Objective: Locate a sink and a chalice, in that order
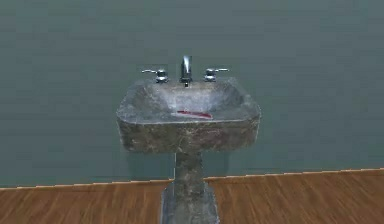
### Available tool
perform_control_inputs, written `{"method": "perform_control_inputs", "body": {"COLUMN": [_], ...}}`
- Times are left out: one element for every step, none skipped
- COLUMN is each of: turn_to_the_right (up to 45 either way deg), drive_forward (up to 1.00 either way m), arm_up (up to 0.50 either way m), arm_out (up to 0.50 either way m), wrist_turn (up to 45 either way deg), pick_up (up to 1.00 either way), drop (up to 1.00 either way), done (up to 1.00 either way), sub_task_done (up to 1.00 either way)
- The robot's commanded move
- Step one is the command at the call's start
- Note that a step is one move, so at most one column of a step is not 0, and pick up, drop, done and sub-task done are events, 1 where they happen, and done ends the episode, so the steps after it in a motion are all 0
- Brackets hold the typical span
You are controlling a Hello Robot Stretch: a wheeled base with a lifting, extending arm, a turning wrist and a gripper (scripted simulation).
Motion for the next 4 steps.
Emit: {"method": "perform_control_inputs", "body": {"turn_to_the_right": [0.0, 45.0, 45.0, 15.0], "drive_forward": [0.0, 0.0, 0.0, 0.0], "arm_up": [0.0, 0.0, 0.0, 0.0], "arm_out": [0.0, 0.0, 0.0, 0.0], "wrist_turn": [0.0, 0.0, 0.0, 0.0], "pick_up": [0.0, 0.0, 0.0, 0.0], "drop": [0.0, 0.0, 0.0, 0.0], "done": [0.0, 0.0, 0.0, 0.0], "sub_task_done": [1.0, 0.0, 0.0, 0.0]}}
